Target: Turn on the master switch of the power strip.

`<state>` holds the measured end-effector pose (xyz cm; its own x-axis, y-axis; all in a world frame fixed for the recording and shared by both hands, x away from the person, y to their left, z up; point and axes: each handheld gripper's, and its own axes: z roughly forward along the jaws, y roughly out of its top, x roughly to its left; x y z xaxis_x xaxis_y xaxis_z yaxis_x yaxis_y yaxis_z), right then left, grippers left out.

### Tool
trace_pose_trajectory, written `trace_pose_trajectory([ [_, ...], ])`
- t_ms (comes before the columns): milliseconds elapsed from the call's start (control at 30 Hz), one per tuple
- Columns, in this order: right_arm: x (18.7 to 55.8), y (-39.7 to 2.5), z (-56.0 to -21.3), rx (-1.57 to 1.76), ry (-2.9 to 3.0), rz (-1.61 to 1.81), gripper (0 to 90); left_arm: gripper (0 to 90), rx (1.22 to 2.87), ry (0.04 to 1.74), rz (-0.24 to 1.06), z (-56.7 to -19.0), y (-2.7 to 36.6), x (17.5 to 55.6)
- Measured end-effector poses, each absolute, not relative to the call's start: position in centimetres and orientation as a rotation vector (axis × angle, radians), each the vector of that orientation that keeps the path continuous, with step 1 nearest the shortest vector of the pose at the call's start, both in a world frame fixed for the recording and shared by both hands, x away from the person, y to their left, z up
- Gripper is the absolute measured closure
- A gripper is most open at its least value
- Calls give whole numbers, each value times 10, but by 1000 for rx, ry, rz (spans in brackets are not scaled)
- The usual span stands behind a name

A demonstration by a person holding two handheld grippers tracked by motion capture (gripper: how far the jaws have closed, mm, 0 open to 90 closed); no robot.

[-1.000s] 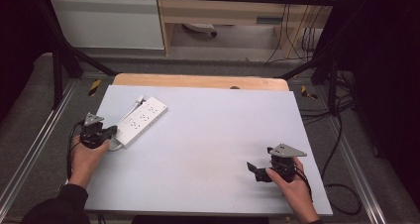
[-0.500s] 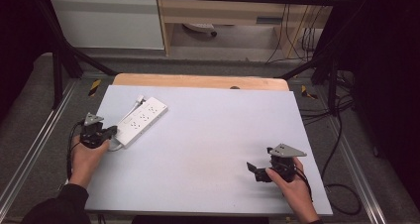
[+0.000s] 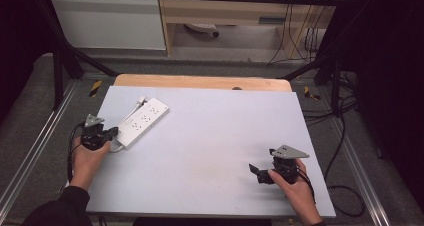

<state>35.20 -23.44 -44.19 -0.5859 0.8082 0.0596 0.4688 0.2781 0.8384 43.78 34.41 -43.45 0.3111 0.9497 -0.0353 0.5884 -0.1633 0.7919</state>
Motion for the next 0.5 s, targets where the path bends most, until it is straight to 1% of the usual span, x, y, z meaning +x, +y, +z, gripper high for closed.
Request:
trace_pose_trajectory([
  [500, 352, -235, -442, 1156, 2176, 1226, 30, 900, 1846, 1364, 638, -436, 344, 437],
])
